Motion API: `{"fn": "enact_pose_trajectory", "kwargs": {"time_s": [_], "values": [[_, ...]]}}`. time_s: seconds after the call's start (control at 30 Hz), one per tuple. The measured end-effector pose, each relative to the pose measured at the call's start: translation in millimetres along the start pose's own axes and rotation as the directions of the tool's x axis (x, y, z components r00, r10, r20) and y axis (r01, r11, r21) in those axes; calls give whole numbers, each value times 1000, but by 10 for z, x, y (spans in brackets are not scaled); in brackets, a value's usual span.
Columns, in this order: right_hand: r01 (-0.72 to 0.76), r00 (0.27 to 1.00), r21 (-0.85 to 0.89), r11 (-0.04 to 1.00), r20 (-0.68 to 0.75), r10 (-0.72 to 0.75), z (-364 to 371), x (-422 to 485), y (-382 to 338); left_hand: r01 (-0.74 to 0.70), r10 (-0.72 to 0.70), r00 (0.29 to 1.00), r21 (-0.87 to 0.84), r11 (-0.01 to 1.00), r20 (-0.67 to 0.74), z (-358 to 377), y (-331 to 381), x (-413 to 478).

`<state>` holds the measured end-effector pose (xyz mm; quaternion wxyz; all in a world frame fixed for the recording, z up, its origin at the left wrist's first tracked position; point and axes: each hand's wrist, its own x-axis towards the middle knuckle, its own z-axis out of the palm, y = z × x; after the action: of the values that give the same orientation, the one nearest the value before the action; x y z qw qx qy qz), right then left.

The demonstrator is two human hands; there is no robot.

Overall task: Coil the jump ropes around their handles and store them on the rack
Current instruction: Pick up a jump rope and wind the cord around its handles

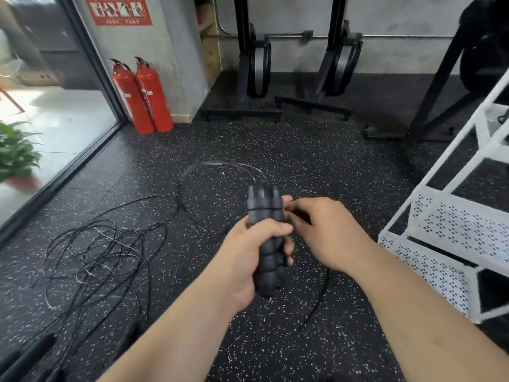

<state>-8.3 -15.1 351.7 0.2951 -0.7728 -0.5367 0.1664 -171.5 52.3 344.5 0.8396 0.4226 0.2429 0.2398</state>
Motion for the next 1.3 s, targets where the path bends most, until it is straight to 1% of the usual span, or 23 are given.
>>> {"fn": "enact_pose_trajectory", "kwargs": {"time_s": [0.07,0.13,0.2,0.33,0.4,0.43,0.5,0.57,0.63,0.7,0.77,0.83,0.87,0.97,1.03,1.07,1.1,1.13,1.17,1.2,1.23,1.27,1.3], "values": [[0,1000,-3,1000,-2,0,-26,9,7,-3,2,1000,33,999,30,8,11,19],[-5,1000,32,999,29,4,-73,3,18,-28,27,999,48,998,32,-77,100,61],[-34,996,89,995,80,26,-120,-9,31,-65,66,997,28,998,-32,-192,186,109],[-74,987,73,995,148,62,-182,-20,48,-181,153,966,-122,976,-207,-347,292,139],[-73,987,80,994,148,61,-192,-19,54,-223,168,947,-184,957,-273,-373,340,135],[-73,989,86,994,132,61,-188,-14,57,-222,163,946,-191,956,-282,-365,349,130],[-66,995,89,994,86,59,-158,0,61,-157,115,965,-169,973,-235,-304,302,108],[-38,998,67,997,46,35,-108,3,44,-43,29,992,-118,992,-122,-171,166,63],[-10,999,38,999,43,9,-59,-3,35,41,-43,999,-68,997,-29,-22,11,21],[-20,998,16,1000,58,19,-43,-7,28,60,-60,998,-54,997,-9,45,-74,22],[-31,996,9,999,79,31,-56,0,42,46,-47,999,-49,998,-19,19,-34,48],[-55,991,52,997,122,48,-101,-5,54,3,-10,997,-92,996,-71,-64,81,84],[-67,987,61,996,150,58,-131,-16,61,-25,6,992,-149,989,-128,-124,145,104],[-88,974,-18,996,206,90,-207,-45,116,-156,33,938,-336,929,-345,-367,331,154],[-91,976,-84,992,189,105,-239,-39,165,-215,34,896,-366,905,-442,-519,419,167],[-97,978,-102,990,172,114,-247,-29,184,-212,26,887,-356,910,-462,-567,441,165],[-104,980,-116,988,156,122,-250,-20,196,-180,9,886,-327,928,-464,-594,448,161],[-110,982,-138,984,138,129,-248,-13,201,-118,-18,892,-272,955,-451,-595,445,147],[-113,985,-168,979,113,133,-244,-12,206,-27,-56,897,-182,983,-438,-586,424,137],[-117,987,-198,973,86,136,-240,-11,206,82,-96,899,-50,995,-428,-562,392,126],[-123,988,-221,967,63,140,-236,-13,210,191,-127,899,115,975,-419,-522,356,108],[-131,988,-242,961,51,148,-229,-14,207,268,-131,902,297,916,-412,-496,303,102],[-137,987,-264,955,51,156,-218,-16,205,302,-104,911,474,827,-399,-473,249,100]]}}
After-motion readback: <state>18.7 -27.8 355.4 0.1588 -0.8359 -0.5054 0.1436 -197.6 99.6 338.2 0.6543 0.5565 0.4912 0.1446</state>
